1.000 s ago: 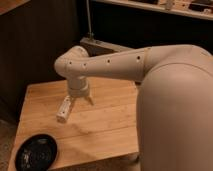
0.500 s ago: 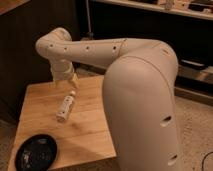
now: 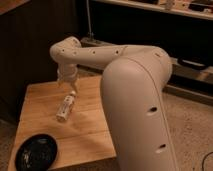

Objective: Place the bottle in the ceramic bowl

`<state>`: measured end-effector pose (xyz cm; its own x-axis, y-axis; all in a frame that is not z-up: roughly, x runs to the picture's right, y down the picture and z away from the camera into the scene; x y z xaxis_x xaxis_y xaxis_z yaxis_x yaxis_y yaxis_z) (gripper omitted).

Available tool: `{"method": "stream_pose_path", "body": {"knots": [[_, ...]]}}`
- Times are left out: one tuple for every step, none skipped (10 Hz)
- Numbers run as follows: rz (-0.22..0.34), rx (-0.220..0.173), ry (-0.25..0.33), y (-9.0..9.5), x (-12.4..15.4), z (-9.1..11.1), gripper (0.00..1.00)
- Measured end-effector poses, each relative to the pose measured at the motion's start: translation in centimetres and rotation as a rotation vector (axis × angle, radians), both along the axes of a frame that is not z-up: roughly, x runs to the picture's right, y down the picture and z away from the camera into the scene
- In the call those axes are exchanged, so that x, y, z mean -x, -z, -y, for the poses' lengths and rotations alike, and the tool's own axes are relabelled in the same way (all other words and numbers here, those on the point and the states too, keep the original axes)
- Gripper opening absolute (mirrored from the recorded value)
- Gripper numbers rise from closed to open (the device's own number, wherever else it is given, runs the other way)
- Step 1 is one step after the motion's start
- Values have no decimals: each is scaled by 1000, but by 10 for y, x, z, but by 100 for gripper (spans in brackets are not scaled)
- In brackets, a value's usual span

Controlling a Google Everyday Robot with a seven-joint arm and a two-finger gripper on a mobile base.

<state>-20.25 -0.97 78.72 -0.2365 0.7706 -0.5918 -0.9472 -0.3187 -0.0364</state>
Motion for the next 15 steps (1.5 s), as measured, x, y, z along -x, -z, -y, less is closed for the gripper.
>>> {"method": "stream_pose_path", "body": {"knots": [[3, 10, -22, -9, -1, -5, 65], [13, 20, -51, -20, -3, -10, 65], [26, 28, -83, -30, -6, -14, 65], [41, 33, -113, -39, -8, -16, 65], [51, 37, -139, -48, -12, -17, 65], [62, 43, -150, -53, -10, -20, 65], [70, 50, -158, -58, -9, -24, 65], [75, 56, -170, -67, -12, -30, 65], [78, 62, -175, -76, -15, -37, 65], [86, 69, -173, -78, -11, -40, 65], [93, 77, -170, -81, -8, -45, 65], [98, 83, -171, -84, -8, -47, 65], [104, 87, -168, -85, -6, -50, 65], [110, 88, -162, -85, -2, -51, 65], [124, 90, -149, -84, 6, -52, 65]]}}
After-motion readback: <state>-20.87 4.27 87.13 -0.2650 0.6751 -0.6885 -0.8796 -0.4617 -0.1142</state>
